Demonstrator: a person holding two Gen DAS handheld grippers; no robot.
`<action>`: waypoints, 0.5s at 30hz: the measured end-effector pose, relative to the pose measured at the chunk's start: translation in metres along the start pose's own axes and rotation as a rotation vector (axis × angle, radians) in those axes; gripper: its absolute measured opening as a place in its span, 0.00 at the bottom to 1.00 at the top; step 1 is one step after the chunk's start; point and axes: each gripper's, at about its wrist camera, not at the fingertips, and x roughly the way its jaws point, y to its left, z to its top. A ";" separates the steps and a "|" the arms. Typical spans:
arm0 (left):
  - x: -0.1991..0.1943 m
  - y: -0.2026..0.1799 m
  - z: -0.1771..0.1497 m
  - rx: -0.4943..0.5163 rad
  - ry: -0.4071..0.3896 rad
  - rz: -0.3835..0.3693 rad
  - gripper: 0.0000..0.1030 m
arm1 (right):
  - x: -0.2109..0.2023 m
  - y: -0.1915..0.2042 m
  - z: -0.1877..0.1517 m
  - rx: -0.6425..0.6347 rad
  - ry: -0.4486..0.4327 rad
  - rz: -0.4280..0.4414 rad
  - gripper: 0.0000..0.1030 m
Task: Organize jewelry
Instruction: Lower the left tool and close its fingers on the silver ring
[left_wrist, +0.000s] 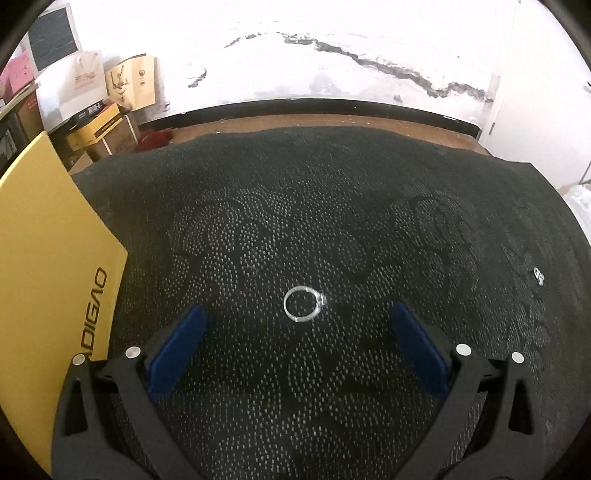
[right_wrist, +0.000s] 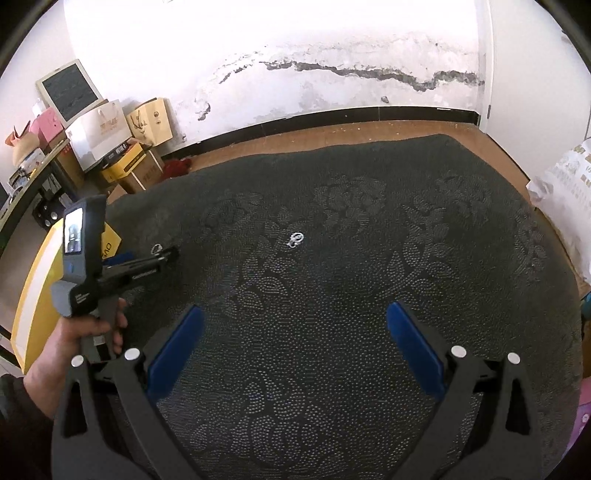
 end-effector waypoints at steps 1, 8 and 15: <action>0.001 -0.001 0.002 0.000 0.000 0.002 0.95 | 0.000 0.001 0.000 -0.005 -0.002 0.001 0.93; -0.009 -0.001 0.000 -0.001 -0.032 0.026 0.59 | 0.003 -0.001 0.001 0.007 0.005 0.005 0.93; -0.011 -0.003 0.000 0.014 -0.035 0.070 0.21 | 0.007 -0.004 0.002 0.003 0.013 0.004 0.93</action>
